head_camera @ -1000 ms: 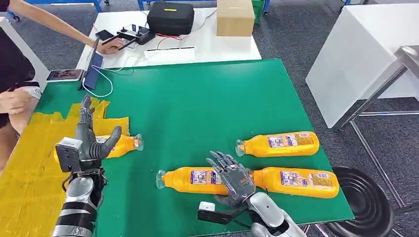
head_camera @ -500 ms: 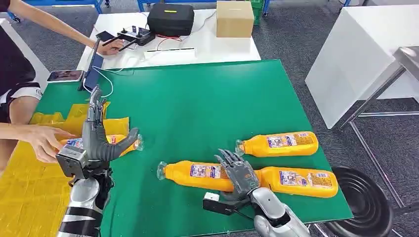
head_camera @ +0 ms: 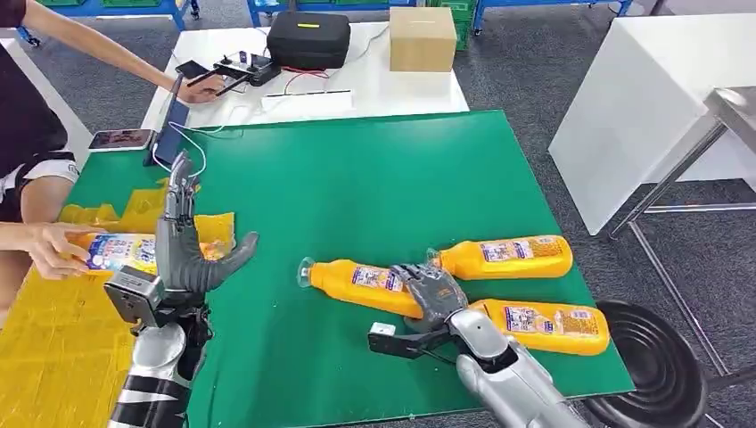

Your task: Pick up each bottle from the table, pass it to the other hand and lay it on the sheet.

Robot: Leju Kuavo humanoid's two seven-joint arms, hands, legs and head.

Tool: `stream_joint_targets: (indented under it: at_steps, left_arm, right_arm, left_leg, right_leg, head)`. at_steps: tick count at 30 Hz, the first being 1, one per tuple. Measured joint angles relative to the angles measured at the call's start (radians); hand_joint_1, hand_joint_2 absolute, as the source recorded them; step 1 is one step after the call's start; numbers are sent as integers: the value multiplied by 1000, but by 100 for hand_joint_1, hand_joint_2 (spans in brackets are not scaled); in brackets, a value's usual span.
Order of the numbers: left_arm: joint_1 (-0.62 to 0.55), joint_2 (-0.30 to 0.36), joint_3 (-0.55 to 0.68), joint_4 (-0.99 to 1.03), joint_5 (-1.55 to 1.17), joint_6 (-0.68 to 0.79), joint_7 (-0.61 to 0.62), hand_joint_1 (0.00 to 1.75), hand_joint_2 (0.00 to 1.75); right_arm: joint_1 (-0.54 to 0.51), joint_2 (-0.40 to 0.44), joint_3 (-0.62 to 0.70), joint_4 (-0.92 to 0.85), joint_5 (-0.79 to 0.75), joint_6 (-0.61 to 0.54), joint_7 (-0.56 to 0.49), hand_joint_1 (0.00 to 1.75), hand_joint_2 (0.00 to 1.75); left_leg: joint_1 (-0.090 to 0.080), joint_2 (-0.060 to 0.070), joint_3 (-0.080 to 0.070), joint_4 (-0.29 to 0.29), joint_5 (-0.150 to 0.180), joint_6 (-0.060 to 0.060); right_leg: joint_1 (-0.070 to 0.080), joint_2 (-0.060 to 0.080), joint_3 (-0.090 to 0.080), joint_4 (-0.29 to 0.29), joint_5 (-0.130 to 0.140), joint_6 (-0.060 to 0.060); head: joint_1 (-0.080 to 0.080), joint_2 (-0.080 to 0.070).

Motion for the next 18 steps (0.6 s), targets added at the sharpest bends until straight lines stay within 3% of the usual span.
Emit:
stream_joint_targets:
  at_steps: [11,18]
  left_arm:
    - [-2,-3,-15,0,35,-6,-19,0,175]
    - [0,-6,-26,0,38,-11,-16,0,175]
  right_arm:
    - [-84,0,13,108,-112,41,-82,175,175]
    - [-41,42,-35,91,-199,-89,-101,175,175]
  left_leg:
    - [0,2,4,0,0,0]
    - [0,2,1,0,1,0]
  right_leg:
    - [0,1,3,0,1,-2]
    - [0,1,1,0,2,-2]
  head:
    - [0,0]
    - [0,0]
